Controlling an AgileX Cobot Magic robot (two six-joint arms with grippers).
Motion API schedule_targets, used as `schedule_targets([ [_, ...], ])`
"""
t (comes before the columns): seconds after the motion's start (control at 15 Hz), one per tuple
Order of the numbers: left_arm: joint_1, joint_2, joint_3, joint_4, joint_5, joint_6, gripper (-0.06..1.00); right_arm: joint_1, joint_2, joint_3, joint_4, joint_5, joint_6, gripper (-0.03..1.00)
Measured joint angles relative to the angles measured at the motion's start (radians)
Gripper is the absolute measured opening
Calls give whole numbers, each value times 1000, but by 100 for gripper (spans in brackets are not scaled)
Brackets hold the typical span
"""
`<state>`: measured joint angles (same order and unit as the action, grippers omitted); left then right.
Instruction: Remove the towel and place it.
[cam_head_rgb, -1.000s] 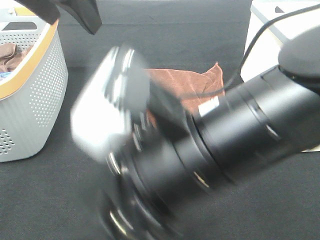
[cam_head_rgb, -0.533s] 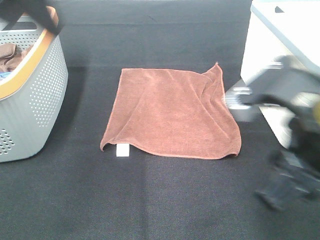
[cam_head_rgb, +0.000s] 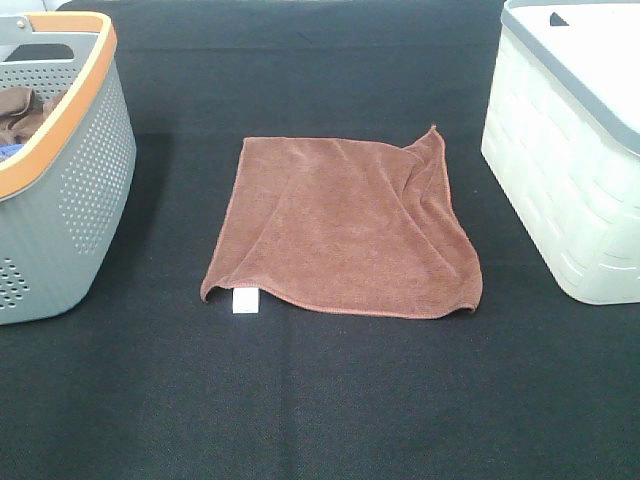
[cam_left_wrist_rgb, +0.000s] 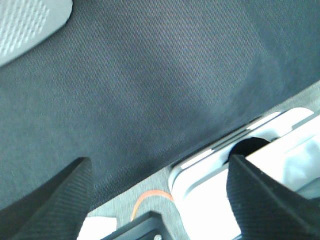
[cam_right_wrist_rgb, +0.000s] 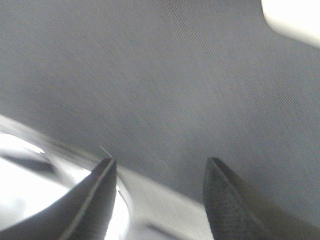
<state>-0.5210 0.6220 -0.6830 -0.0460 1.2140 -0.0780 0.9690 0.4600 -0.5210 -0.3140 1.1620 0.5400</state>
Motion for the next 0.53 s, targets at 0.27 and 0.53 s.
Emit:
schedule_targets([
  [0.27, 0, -415, 145, 2, -79, 89, 71, 0, -298, 11, 41, -64, -236, 51],
  [0.53, 0, -571, 181, 2, -159, 112, 71, 0, -348, 13, 80, -72, -311, 51],
])
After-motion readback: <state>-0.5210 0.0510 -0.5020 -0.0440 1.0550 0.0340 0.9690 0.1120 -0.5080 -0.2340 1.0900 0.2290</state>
